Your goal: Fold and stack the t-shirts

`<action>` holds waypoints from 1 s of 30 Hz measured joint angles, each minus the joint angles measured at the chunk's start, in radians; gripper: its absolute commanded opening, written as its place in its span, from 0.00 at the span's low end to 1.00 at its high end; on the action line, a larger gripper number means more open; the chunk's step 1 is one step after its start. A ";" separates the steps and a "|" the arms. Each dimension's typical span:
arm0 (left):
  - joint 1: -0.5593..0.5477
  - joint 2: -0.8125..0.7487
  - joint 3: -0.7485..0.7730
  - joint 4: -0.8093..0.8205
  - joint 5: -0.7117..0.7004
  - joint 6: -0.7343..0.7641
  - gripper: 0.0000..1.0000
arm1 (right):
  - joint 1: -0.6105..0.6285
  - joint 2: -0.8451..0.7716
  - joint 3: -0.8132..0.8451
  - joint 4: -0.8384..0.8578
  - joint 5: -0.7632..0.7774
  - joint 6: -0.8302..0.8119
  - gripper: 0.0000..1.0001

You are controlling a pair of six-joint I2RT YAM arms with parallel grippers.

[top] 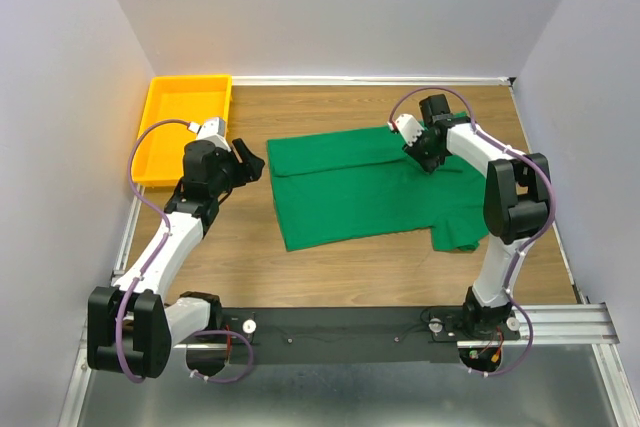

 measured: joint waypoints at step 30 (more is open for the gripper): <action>0.014 0.000 -0.014 0.015 0.034 -0.002 0.68 | 0.000 0.098 0.206 -0.140 -0.354 0.346 0.13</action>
